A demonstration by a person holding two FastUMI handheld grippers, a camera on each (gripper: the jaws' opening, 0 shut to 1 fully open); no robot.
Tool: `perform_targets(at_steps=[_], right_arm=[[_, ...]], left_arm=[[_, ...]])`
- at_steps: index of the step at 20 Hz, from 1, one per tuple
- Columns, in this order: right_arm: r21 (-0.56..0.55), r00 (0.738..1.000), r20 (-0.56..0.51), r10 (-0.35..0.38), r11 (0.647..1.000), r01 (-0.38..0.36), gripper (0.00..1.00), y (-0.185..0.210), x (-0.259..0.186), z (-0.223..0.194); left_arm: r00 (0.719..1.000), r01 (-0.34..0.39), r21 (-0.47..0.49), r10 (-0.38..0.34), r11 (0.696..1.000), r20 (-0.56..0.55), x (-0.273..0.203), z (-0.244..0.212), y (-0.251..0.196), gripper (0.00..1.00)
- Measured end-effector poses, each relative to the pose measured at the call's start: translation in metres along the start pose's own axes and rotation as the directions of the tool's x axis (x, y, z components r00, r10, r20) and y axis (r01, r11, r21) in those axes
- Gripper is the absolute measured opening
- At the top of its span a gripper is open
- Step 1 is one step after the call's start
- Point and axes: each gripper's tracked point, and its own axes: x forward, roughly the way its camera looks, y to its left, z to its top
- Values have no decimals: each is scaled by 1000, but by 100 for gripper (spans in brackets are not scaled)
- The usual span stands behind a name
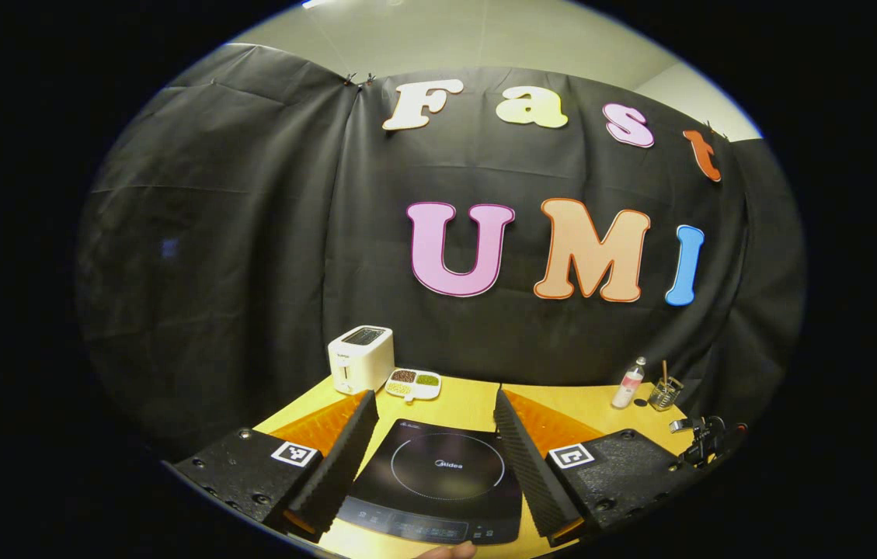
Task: First push the handle of the pot to place it horizontally, then grasp the pot with both hands and set it on the induction cooktop.
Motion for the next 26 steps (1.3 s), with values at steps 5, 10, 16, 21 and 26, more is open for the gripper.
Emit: perform_targets(at_steps=[5, 10, 16, 21, 26], right_arm=[[-14, 1000, -6, 23, 1000, -23, 3, -37, -1, 13], [-31, 1000, -6, 31, 999, -31, 3, -78, -1, 36], [-39, 999, 6, 35, 999, -34, 0, -112, 2, 80], [-24, 999, 20, 43, 999, -43, 3, -130, 8, 109], [1, 998, 40, 50, 999, -50, 3, -142, 12, 138]], left_arm=[[999, -34, 19, 34, 999, -8, 1, 0, -34, 93], [997, -75, 29, 76, 997, -12, 0, -3, -59, 88], [991, -132, 26, 132, 991, -25, 0, -10, -76, 88], [988, -146, 66, 149, 987, -33, 3, -12, -87, 88], [989, -138, 84, 142, 987, -46, 7, -12, -99, 93]])
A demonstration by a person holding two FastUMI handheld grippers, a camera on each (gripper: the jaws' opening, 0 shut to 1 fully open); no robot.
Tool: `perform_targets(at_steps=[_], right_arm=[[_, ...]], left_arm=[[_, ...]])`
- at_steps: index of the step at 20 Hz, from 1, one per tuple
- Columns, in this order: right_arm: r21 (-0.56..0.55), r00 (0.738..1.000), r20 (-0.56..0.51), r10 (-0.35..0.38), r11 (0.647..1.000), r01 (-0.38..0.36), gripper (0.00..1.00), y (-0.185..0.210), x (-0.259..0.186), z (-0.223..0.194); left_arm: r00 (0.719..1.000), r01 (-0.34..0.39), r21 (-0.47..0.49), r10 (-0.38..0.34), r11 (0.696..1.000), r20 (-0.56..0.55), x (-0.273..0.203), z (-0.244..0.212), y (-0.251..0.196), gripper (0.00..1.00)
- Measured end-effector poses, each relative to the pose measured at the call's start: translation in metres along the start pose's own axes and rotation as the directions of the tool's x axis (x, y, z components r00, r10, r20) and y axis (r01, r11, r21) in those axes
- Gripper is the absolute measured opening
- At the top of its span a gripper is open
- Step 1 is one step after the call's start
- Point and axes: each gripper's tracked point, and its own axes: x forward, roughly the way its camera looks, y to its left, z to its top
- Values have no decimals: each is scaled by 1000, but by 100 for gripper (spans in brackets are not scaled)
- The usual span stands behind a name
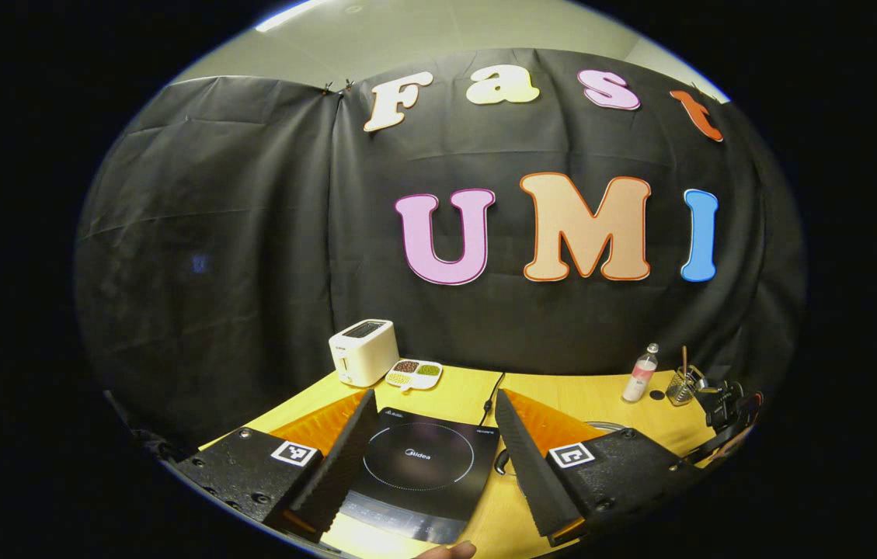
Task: First push the handle of the pot to place it horizontally, then grasp the pot with both hands and set it on the induction cooktop.
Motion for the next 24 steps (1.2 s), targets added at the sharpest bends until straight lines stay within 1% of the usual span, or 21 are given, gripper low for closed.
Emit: perform_targets(at_steps=[1, 2, 5, 6, 7, 8, 9, 10, 11, 12, 13, 14, 15, 16, 18, 20, 21, 22, 23, 24], right_arm=[[1, 1000, 5, 0, 1000, 0, 3, -1, 1, 5], [2, 1000, 10, -2, 1000, 2, 0, -3, 2, 10], [12, 999, 32, -6, 1000, 5, 0, -5, 2, 21], [14, 999, 39, -8, 1000, 7, 3, -6, 2, 23], [13, 999, 46, -12, 1000, 12, 0, -6, -1, 23], [7, 998, 54, -16, 1000, 16, 3, -6, -3, 24], [4, 998, 64, -20, 1000, 20, 3, -4, -6, 23], [4, 997, 77, -29, 1000, 29, 0, -3, -9, 25], [3, 996, 87, -38, 999, 38, 3, -2, -12, 27], [4, 993, 107, -46, 999, 46, 3, 0, -17, 29], [8, 990, 132, -56, 998, 55, 3, 2, -23, 30], [16, 985, 164, -60, 998, 59, 0, 7, -32, 34], [22, 977, 204, -57, 998, 54, 3, 13, -42, 38], [24, 968, 243, -57, 998, 53, 3, 20, -52, 41], [26, 943, 327, -68, 998, 63, 3, 32, -77, 48], [34, 907, 414, -78, 997, 71, 3, 44, -102, 57], [32, 881, 465, -90, 996, 84, 3, 49, -116, 63], [29, 851, 515, -105, 994, 106, 0, 53, -129, 71], [26, 817, 562, -130, 990, 139, 0, 56, -141, 76], [27, 797, 585, -151, 986, 167, 2, 56, -152, 76]], left_arm=[[1000, 4, 5, -4, 1000, -2, 1, -1, -2, 93], [1000, 8, 7, -8, 1000, -7, 2, -1, -5, 88], [1000, 24, 11, -24, 1000, -10, 5, 2, -11, 88], [999, 34, 16, -34, 999, -9, 7, 4, -14, 88], [999, 45, 22, -45, 999, -7, 8, 5, -17, 88], [998, 58, 26, -58, 998, -6, 10, 6, -21, 88], [997, 73, 26, -73, 997, -8, 12, 4, -23, 88], [996, 90, 22, -90, 996, -12, 15, 4, -26, 88], [994, 107, 18, -107, 994, -19, 17, 1, -29, 92], [992, 127, 14, -126, 992, -22, 20, 0, -32, 88], [989, 145, 15, -144, 989, -26, 24, 0, -34, 88], [986, 164, 17, -164, 986, -25, 27, 0, -36, 92], [982, 186, 15, -186, 982, -13, 30, 3, -37, 88], [978, 207, 12, -207, 978, -15, 35, 3, -40, 92], [967, 252, -1, -252, 968, -25, 40, -1, -43, 92], [955, 295, -1, -295, 956, -24, 45, 1, -45, 92], [949, 315, -2, -315, 949, -27, 47, 0, -46, 88], [941, 336, -6, -336, 942, -28, 49, -1, -47, 92], [934, 355, -10, -355, 935, -33, 50, -3, -48, 88], [927, 372, -13, -373, 928, -37, 52, -5, -50, 88]])
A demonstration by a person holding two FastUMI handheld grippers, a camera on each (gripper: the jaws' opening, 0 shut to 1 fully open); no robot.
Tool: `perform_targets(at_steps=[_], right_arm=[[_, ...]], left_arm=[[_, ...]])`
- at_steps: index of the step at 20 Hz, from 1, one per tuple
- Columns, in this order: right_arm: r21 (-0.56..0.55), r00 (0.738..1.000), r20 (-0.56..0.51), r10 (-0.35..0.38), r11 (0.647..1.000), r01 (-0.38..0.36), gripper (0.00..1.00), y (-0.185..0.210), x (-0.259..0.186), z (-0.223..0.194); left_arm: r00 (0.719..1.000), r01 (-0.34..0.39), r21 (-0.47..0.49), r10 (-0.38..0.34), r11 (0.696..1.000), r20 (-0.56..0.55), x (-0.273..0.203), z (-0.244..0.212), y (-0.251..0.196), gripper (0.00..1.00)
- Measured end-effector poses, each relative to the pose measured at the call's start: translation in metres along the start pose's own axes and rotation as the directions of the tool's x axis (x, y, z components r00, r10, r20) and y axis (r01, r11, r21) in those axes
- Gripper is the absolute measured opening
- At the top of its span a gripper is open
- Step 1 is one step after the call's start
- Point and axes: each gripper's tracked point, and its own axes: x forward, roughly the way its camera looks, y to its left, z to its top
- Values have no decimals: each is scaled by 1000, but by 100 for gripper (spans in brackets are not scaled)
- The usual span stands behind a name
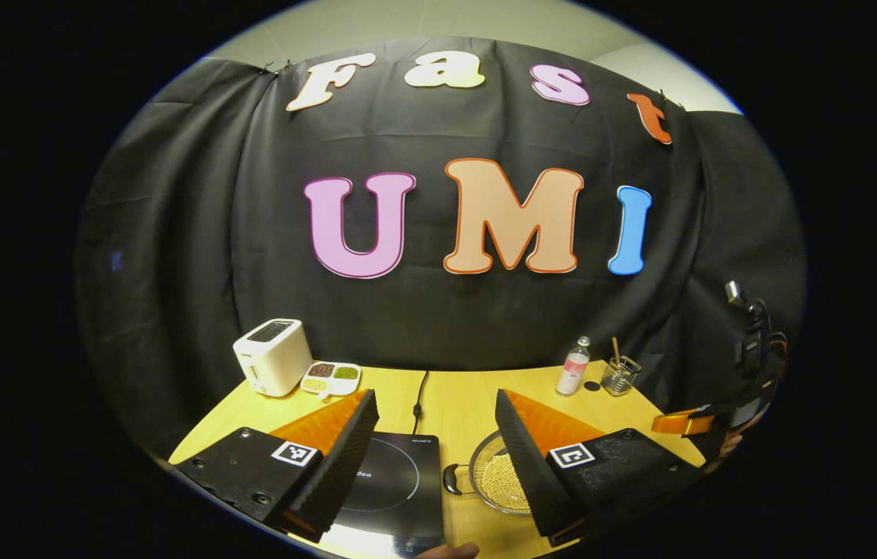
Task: First push the handle of the pot to place it horizontally, then grasp the pot with both hands and set it on the induction cooktop.
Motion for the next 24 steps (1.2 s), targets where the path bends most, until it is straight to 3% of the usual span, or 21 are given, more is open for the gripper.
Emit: perform_targets(at_steps=[1, 7, 9, 10, 11, 14, 16, 18, 20, 23, 24], right_arm=[[-11, 1000, 19, -19, 1000, 19, 3, 0, -7, 6], [22, 988, 139, -68, 998, 66, 3, 9, -49, 42], [30, 978, 202, -60, 998, 55, 3, 12, -62, 64], [24, 977, 205, -55, 998, 51, 2, 8, -66, 66], [21, 978, 202, -51, 999, 48, 2, 5, -65, 68], [19, 984, 172, -39, 999, 36, 0, -12, -47, 60], [24, 989, 148, -17, 1000, 14, 4, -18, -31, 50], [22, 993, 115, 0, 1000, -3, 25, -24, -11, 41], [11, 997, 71, 9, 1000, -10, 31, -28, 10, 29], [-3, 999, 3, 32, 999, -32, 67, -27, 32, 10], [-6, 999, -8, 33, 999, -33, 69, -28, 38, 7]], left_arm=[[1000, 18, -6, -18, 1000, -5, 2, -2, -1, 93], [997, 82, -16, -82, 997, -9, 8, -5, -8, 93], [997, 76, -15, -76, 997, -4, 11, -4, -10, 93], [998, 67, -15, -67, 998, -9, 13, -6, -10, 88], [998, 58, -21, -58, 998, -17, 15, -8, -12, 93], [998, 27, -32, -29, 999, -61, 19, -22, -21, 93], [996, -2, -20, 0, 1000, -91, 21, -33, -24, 93], [993, -18, -17, 15, 1000, -118, 24, -45, -31, 94], [986, -25, -22, 21, 999, -165, 31, -64, -38, 94], [966, -47, -50, 33, 998, -255, 40, -96, -41, 94], [962, -58, -60, 40, 997, -271, 44, -102, -39, 94]])
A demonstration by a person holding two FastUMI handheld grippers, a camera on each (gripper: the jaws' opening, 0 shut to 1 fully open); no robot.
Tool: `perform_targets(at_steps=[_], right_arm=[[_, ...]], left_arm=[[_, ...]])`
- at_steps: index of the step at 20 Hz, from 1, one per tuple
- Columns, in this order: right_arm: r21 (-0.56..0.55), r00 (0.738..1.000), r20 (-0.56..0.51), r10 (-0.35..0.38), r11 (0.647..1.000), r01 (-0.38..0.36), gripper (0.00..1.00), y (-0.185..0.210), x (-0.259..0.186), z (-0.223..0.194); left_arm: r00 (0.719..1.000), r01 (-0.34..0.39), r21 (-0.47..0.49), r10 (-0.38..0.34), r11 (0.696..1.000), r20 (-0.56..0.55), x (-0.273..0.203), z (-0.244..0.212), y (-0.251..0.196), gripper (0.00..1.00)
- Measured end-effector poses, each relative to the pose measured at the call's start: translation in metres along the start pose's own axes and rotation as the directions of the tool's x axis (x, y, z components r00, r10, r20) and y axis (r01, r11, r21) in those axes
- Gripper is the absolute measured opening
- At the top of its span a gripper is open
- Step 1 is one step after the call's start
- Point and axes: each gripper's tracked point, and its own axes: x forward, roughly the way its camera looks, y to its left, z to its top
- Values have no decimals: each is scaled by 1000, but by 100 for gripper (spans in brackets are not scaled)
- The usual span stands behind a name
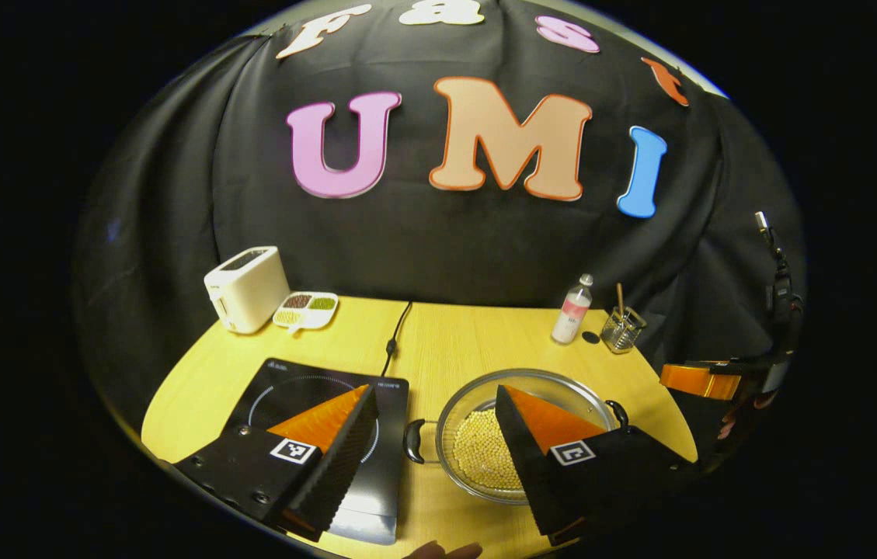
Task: First push the handle of the pot to place it horizontally, then grasp the pot with both hands and set it on the induction cooktop.
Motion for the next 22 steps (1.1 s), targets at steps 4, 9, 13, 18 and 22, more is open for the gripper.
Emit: perform_targets(at_steps=[4, 9, 13, 18, 22], right_arm=[[-5, 997, -75, 2, 1000, -2, 78, -4, 28, -22], [21, 985, -171, -21, 999, 25, 82, -10, 57, -55], [8, 973, -229, -38, 999, 41, 82, -14, 75, -76], [16, 959, -279, -55, 998, 62, 82, -18, 93, -95], [31, 942, -329, -66, 996, 81, 81, -17, 108, -111]], left_arm=[[997, -1, -4, 0, 1000, -71, 25, -21, -1, 94], [976, -7, -22, 2, 1000, -216, 56, -63, 4, 94], [961, -8, 1, 8, 1000, -278, 75, -83, 8, 94], [932, -10, 6, 11, 1000, -363, 90, -111, 11, 95], [912, 4, 12, 2, 1000, -411, 100, -128, 8, 95]])
